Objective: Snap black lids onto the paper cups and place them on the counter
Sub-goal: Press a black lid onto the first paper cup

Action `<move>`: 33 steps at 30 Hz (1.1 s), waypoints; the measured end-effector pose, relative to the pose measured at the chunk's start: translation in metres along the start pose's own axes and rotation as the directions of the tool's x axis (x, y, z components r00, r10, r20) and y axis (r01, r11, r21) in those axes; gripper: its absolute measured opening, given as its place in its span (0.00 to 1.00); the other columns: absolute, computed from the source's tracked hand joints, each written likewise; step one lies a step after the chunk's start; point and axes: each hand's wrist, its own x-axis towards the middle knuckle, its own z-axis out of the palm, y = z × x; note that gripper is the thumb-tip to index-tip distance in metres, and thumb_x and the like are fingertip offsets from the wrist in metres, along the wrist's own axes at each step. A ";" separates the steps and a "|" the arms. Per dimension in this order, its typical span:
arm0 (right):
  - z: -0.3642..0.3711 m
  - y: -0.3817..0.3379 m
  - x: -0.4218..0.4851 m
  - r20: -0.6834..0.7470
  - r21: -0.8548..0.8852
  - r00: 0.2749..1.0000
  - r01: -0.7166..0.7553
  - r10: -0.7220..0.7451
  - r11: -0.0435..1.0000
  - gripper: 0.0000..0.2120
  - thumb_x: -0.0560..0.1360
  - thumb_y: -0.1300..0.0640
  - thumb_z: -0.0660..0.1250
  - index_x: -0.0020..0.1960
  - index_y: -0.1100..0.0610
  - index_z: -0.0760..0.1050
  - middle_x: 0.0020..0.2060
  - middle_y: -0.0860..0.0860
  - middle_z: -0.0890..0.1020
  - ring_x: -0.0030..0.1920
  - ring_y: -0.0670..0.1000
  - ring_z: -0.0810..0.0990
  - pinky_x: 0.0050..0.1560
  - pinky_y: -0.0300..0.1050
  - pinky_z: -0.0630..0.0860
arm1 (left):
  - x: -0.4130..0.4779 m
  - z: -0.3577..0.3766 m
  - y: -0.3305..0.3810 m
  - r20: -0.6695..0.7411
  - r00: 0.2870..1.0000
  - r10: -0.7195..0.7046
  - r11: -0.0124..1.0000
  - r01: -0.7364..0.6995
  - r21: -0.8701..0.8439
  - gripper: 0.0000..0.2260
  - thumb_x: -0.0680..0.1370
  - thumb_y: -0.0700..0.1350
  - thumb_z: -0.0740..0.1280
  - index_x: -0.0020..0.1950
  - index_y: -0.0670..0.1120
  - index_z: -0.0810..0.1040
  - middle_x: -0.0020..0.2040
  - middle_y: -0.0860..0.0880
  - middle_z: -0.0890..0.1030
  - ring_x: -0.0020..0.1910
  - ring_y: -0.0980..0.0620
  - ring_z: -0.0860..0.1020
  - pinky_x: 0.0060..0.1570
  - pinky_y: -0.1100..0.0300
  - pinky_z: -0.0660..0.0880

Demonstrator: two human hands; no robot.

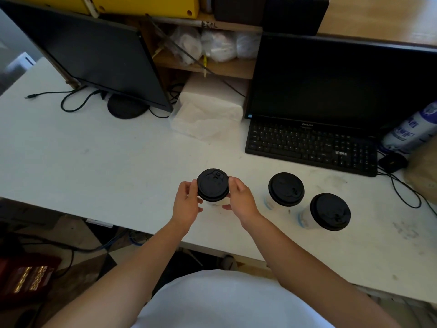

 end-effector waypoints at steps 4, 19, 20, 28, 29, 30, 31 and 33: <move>0.001 0.001 0.002 -0.041 -0.090 0.998 0.042 -0.046 0.995 0.17 0.85 0.49 0.51 0.64 0.51 0.76 0.55 0.50 0.80 0.51 0.51 0.79 0.53 0.59 0.83 | 0.000 -0.002 0.000 -0.023 0.995 0.095 0.990 -0.092 0.109 0.12 0.85 0.53 0.55 0.57 0.45 0.71 0.53 0.47 0.78 0.42 0.50 0.79 0.41 0.53 0.79; 0.003 0.001 -0.007 -0.074 -0.288 0.980 0.156 -0.184 0.945 0.16 0.86 0.53 0.51 0.61 0.57 0.75 0.50 0.51 0.80 0.51 0.53 0.79 0.51 0.52 0.79 | 0.000 -0.005 0.016 0.040 0.996 0.082 0.992 -0.085 0.094 0.11 0.86 0.49 0.53 0.59 0.50 0.75 0.58 0.46 0.80 0.56 0.43 0.80 0.44 0.50 0.81; 0.002 0.000 -0.009 -0.063 -0.208 0.987 0.129 -0.145 0.970 0.15 0.85 0.54 0.52 0.61 0.55 0.76 0.53 0.51 0.80 0.54 0.53 0.79 0.55 0.55 0.80 | 0.000 -0.005 0.016 0.030 0.999 0.036 0.999 -0.036 0.026 0.11 0.86 0.50 0.54 0.58 0.50 0.76 0.58 0.46 0.80 0.57 0.43 0.79 0.43 0.51 0.81; -0.008 -0.008 -0.028 0.111 0.017 0.992 0.066 -0.067 0.998 0.11 0.83 0.56 0.61 0.64 0.50 0.77 0.59 0.49 0.79 0.51 0.48 0.80 0.52 0.51 0.83 | -0.007 -0.012 0.025 -0.016 0.990 -0.139 0.936 0.127 -0.330 0.11 0.85 0.46 0.58 0.49 0.47 0.78 0.50 0.50 0.82 0.50 0.50 0.78 0.43 0.55 0.76; -0.010 -0.008 -0.029 0.151 0.011 0.985 0.080 -0.081 0.997 0.12 0.83 0.55 0.63 0.65 0.48 0.77 0.59 0.50 0.78 0.51 0.49 0.80 0.53 0.51 0.84 | -0.007 -0.015 0.028 -0.004 0.986 -0.169 0.922 0.157 -0.353 0.12 0.85 0.47 0.57 0.48 0.48 0.79 0.49 0.50 0.82 0.49 0.50 0.79 0.45 0.55 0.77; -0.012 -0.009 -0.030 0.202 -0.008 0.974 0.103 -0.099 0.995 0.12 0.82 0.53 0.65 0.65 0.44 0.77 0.58 0.50 0.78 0.52 0.49 0.81 0.54 0.52 0.84 | -0.005 -0.017 0.030 0.013 0.978 -0.210 0.906 0.199 -0.374 0.13 0.85 0.48 0.58 0.47 0.48 0.80 0.48 0.50 0.83 0.50 0.50 0.79 0.48 0.54 0.77; -0.014 -0.009 -0.032 0.255 -0.039 0.958 0.143 -0.128 0.989 0.14 0.81 0.53 0.67 0.64 0.40 0.77 0.58 0.50 0.77 0.52 0.50 0.80 0.54 0.51 0.83 | -0.002 -0.019 0.032 0.039 0.965 -0.259 0.883 0.253 -0.396 0.14 0.85 0.50 0.58 0.48 0.48 0.81 0.49 0.49 0.84 0.51 0.48 0.81 0.53 0.52 0.78; -0.016 -0.008 -0.033 0.323 -0.112 0.923 0.257 -0.209 0.960 0.18 0.79 0.53 0.71 0.63 0.34 0.75 0.57 0.48 0.75 0.55 0.49 0.79 0.57 0.48 0.81 | 0.002 -0.023 0.035 0.113 0.934 -0.340 0.834 0.354 -0.423 0.14 0.84 0.52 0.61 0.50 0.45 0.82 0.51 0.45 0.84 0.54 0.44 0.82 0.60 0.48 0.77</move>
